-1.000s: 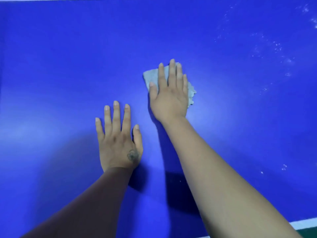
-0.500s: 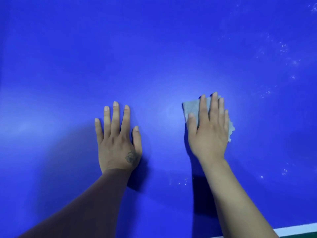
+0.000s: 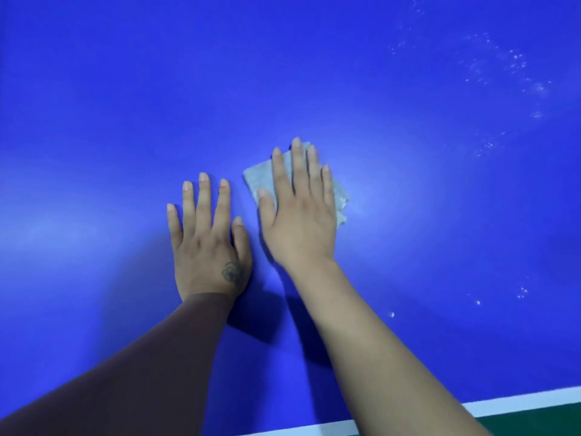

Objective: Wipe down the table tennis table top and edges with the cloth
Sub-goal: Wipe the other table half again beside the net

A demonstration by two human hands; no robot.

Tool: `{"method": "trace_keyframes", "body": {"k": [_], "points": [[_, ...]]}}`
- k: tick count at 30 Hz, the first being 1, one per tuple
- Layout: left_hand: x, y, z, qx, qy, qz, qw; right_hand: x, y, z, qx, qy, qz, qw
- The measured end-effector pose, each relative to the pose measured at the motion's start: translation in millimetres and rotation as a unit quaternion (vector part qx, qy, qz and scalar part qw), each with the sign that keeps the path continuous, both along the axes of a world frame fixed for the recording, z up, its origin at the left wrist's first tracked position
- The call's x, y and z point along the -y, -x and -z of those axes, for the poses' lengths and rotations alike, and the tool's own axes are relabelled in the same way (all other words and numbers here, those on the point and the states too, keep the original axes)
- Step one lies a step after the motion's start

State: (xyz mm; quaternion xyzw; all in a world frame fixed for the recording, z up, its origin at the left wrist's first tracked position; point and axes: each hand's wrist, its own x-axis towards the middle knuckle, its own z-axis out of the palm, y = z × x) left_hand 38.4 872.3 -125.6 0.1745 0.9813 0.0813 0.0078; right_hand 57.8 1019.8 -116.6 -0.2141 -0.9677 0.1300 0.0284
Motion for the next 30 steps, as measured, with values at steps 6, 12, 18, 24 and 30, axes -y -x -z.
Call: {"method": "trace_keyframes", "body": {"k": [6, 12, 18, 24, 30], "points": [[-1.0, -0.9, -1.7, -0.006, -0.006, 0.0, 1.0, -0.3, -114.9, -3.6, 0.038, 0.017, -0.013, 0.999], [-0.9, 1.1, -0.9, -0.018, -0.003, 0.0, 1.0, -75.8, -119.3, -5.3, 0.045, -0.016, 0.093, 0.994], [0.3, -0.9, 1.7, -0.031, -0.025, -0.006, 0.999, -75.2, -26.3, 0.9, 0.028, -0.019, 0.152, 0.988], [3.8, -2.6, -1.1, -0.037, -0.047, 0.004, 0.998, -8.7, -24.6, 3.8, 0.015, -0.021, 0.089, 0.996], [0.1, -5.1, -5.8, -0.019, -0.047, 0.0, 0.999, 48.3, -130.6, 1.8, -0.011, 0.002, -0.036, 0.999]]}}
